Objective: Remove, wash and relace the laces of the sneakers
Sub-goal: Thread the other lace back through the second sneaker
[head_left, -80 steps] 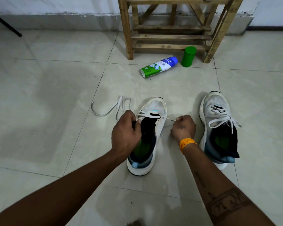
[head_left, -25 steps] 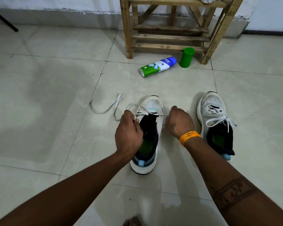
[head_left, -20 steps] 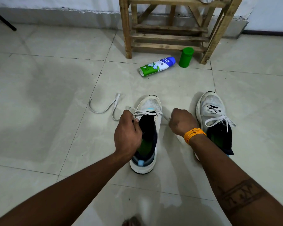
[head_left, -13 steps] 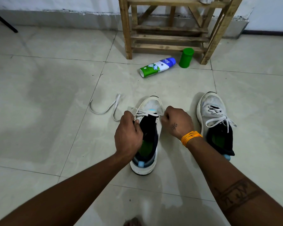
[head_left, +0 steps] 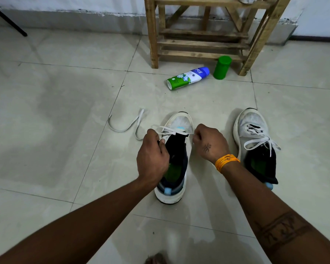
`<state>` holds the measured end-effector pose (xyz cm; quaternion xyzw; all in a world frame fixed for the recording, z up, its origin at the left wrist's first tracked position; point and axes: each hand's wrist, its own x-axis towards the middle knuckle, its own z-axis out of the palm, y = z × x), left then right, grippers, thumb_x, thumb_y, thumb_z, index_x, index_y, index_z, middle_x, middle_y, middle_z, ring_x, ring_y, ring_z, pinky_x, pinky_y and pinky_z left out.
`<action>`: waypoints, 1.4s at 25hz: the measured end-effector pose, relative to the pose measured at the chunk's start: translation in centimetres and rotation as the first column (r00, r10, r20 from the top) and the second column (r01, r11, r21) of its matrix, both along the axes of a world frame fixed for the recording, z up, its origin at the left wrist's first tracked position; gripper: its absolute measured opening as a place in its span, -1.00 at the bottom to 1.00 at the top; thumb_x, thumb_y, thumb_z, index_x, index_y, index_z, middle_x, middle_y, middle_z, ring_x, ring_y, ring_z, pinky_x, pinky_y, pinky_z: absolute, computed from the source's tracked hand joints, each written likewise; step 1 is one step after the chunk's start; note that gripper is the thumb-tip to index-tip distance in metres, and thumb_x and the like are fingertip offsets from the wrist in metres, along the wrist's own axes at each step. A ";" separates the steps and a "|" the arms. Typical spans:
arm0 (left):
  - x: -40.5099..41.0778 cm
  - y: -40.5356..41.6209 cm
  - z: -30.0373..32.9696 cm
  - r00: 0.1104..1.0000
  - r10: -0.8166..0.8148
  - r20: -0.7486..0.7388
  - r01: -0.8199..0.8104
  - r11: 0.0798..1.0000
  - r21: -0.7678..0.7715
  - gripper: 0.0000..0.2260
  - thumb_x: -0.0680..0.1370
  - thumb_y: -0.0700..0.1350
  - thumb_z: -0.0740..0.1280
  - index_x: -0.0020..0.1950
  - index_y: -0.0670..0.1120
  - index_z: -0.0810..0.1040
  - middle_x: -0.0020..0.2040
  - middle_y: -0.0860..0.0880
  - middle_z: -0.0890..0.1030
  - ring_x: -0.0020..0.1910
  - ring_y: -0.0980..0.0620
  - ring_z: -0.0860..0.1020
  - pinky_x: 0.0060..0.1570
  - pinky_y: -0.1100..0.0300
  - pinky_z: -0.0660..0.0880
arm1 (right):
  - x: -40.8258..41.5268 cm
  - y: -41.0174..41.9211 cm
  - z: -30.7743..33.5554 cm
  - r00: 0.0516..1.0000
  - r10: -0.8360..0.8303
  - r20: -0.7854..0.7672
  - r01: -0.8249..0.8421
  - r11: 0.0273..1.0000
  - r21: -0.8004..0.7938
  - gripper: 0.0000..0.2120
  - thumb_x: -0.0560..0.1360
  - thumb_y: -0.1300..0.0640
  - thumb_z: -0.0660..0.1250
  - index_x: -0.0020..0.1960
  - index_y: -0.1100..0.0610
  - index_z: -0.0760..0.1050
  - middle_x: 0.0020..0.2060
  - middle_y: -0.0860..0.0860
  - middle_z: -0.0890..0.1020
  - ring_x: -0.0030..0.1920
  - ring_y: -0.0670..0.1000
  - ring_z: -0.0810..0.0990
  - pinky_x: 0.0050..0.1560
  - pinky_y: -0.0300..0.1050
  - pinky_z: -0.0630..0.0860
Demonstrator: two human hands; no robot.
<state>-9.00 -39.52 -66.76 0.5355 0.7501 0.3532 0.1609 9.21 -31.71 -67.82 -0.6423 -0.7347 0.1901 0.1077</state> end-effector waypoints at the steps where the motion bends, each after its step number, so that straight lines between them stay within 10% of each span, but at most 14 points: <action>1: -0.1 0.1 0.0 1.000 0.014 0.010 -0.014 1.000 -0.004 -0.85 0.63 -0.18 0.26 -0.04 -0.09 0.28 -0.20 -0.05 0.45 -0.27 -0.09 0.41 -0.27 0.08 0.28 | 0.7 0.0 -0.2 0.993 -0.041 0.107 0.045 0.998 -0.037 -0.83 0.57 0.05 0.29 0.03 0.15 0.53 -0.03 0.19 0.66 0.00 0.29 0.61 -0.18 -0.02 0.41; 4: -0.1 0.0 -0.1 1.000 0.018 0.007 -0.018 1.000 -0.011 -0.85 0.63 -0.19 0.26 -0.03 -0.10 0.28 -0.20 -0.05 0.46 -0.27 -0.09 0.41 -0.27 0.08 0.29 | 2.2 0.0 -0.3 0.956 -0.059 0.287 0.102 0.986 -0.136 -0.75 0.55 0.09 0.31 0.14 0.22 0.55 0.12 0.24 0.63 0.14 0.30 0.61 -0.03 0.00 0.48; 12: 0.0 0.0 -0.1 1.000 0.007 0.017 -0.007 1.000 0.000 -0.83 0.64 -0.18 0.27 -0.05 -0.08 0.27 -0.23 -0.03 0.43 -0.29 -0.08 0.41 -0.29 0.08 0.29 | -0.5 0.0 0.0 0.995 0.071 -0.076 -0.067 0.996 0.051 -0.76 0.59 -0.04 0.18 0.02 0.12 0.49 -0.17 0.14 0.66 -0.11 0.29 0.60 -0.19 0.09 0.53; 18: 0.0 0.0 -0.2 0.998 0.036 0.055 -0.036 0.999 -0.005 -0.83 0.65 -0.17 0.26 -0.06 -0.09 0.27 -0.23 -0.03 0.43 -0.28 -0.06 0.41 -0.28 0.10 0.26 | 3.1 0.0 -1.0 0.976 -0.123 0.179 0.141 0.986 -0.093 -0.76 0.51 0.08 0.33 0.05 0.24 0.57 0.02 0.27 0.66 0.05 0.32 0.62 -0.08 0.01 0.51; 24: 0.1 0.0 -0.2 0.999 0.027 0.041 -0.027 1.000 -0.008 -0.82 0.64 -0.18 0.26 -0.06 -0.08 0.27 -0.25 -0.02 0.42 -0.31 -0.02 0.39 -0.30 0.09 0.26 | -0.9 -0.1 0.6 0.989 0.145 -0.019 -0.141 0.980 0.140 -0.82 0.61 0.04 0.26 0.14 0.09 0.52 -0.11 0.12 0.68 -0.06 0.27 0.62 -0.22 0.01 0.44; 31: 0.0 -0.1 -0.1 1.000 0.010 0.029 -0.009 1.000 -0.027 -0.84 0.65 -0.16 0.26 -0.04 -0.10 0.29 -0.21 -0.05 0.45 -0.26 -0.10 0.43 -0.26 0.05 0.32 | 0.9 -0.4 -0.4 0.964 -0.150 0.221 0.160 0.987 -0.029 -0.80 0.58 0.11 0.26 0.06 0.23 0.54 0.04 0.22 0.63 0.03 0.30 0.62 -0.19 -0.07 0.30; 35: 0.1 0.0 -0.1 1.000 -0.004 0.030 0.005 1.000 -0.022 -0.83 0.65 -0.16 0.26 -0.04 -0.08 0.27 -0.22 -0.03 0.44 -0.27 -0.09 0.42 -0.27 0.07 0.31 | -0.5 -0.9 0.4 0.999 -0.029 0.044 0.022 0.988 0.152 -0.76 0.57 0.09 0.28 0.17 0.12 0.59 0.12 0.13 0.56 0.08 0.23 0.55 -0.13 0.04 0.55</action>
